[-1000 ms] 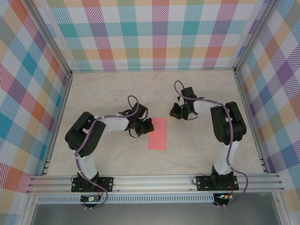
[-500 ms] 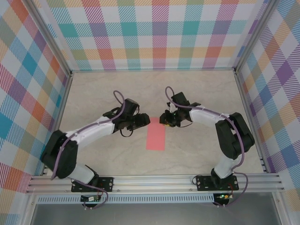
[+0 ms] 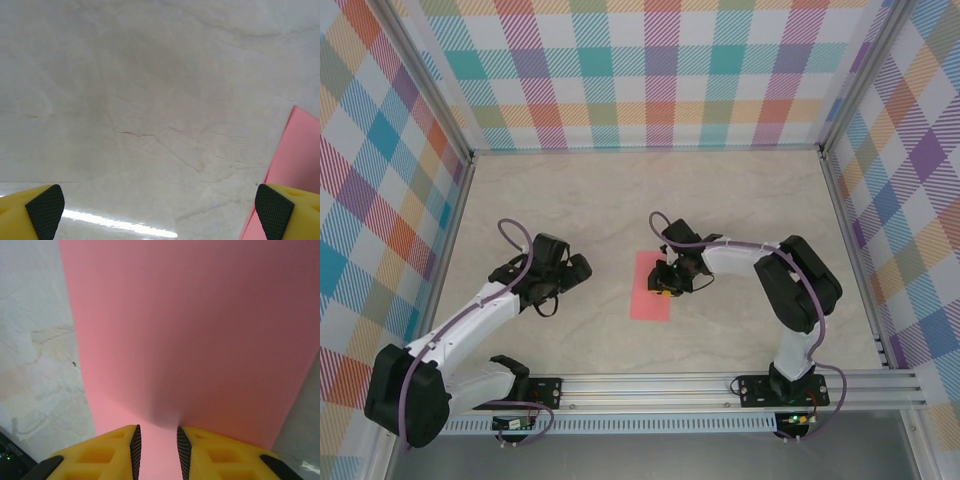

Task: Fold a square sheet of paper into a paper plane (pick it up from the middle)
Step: Move the triangle at the center of the table.

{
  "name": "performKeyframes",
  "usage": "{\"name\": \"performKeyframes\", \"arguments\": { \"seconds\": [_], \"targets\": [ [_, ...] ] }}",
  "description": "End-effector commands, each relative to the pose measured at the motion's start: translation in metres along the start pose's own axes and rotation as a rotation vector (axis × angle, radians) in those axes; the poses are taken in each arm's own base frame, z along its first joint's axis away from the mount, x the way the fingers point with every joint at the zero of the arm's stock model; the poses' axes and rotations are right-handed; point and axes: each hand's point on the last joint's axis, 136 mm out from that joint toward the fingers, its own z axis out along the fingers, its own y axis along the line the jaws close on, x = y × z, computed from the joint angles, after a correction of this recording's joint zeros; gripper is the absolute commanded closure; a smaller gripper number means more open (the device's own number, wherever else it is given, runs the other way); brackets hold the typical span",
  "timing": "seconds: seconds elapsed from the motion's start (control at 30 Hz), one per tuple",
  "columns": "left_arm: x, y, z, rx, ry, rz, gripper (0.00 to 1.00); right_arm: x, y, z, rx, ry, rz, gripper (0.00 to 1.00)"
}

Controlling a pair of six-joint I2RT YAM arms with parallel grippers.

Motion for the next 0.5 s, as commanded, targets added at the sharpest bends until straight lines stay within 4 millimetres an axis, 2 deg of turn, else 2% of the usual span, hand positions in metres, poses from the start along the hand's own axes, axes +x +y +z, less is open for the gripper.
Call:
{"name": "performKeyframes", "arguments": {
  "seconds": [0.0,0.2,0.37,0.47],
  "targets": [
    [0.009,0.012,-0.003,0.006,0.035,-0.018,0.0,-0.002,0.005,0.014,0.023,0.003,0.0,0.72],
    [0.026,-0.01,-0.002,0.194,0.099,-0.043,0.0,-0.014,0.027,0.033,-0.005,0.023,-0.036,0.73],
    [0.04,-0.034,-0.003,0.346,0.179,-0.045,0.0,-0.028,0.046,0.012,-0.016,-0.046,-0.087,0.73],
    [0.044,-0.048,-0.003,0.423,0.211,-0.049,0.01,-0.031,0.049,0.002,-0.025,-0.073,-0.084,0.74]
  ]
}}
